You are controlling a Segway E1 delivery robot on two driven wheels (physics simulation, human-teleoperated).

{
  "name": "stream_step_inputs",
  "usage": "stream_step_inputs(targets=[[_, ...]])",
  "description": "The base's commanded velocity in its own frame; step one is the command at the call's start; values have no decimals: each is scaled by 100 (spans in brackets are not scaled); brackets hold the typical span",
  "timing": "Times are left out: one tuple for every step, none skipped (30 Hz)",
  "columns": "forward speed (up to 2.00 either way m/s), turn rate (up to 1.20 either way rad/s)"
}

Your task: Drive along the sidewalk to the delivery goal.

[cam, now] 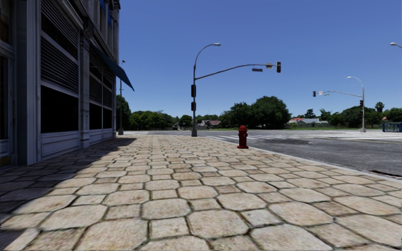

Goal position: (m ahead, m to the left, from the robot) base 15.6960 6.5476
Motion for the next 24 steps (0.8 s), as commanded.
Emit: stream_step_inputs(targets=[[200, -19], [200, -19], [200, -19], [200, -19], [200, -19], [200, -19], [200, -19], [200, -19], [200, -19], [200, -19], [200, -19], [200, -19], [200, -19], [200, -19], [200, -19], [200, -19], [200, -19], [200, -19], [200, -19], [200, -19], [200, -19], [200, -19], [200, -19], [200, -19]])
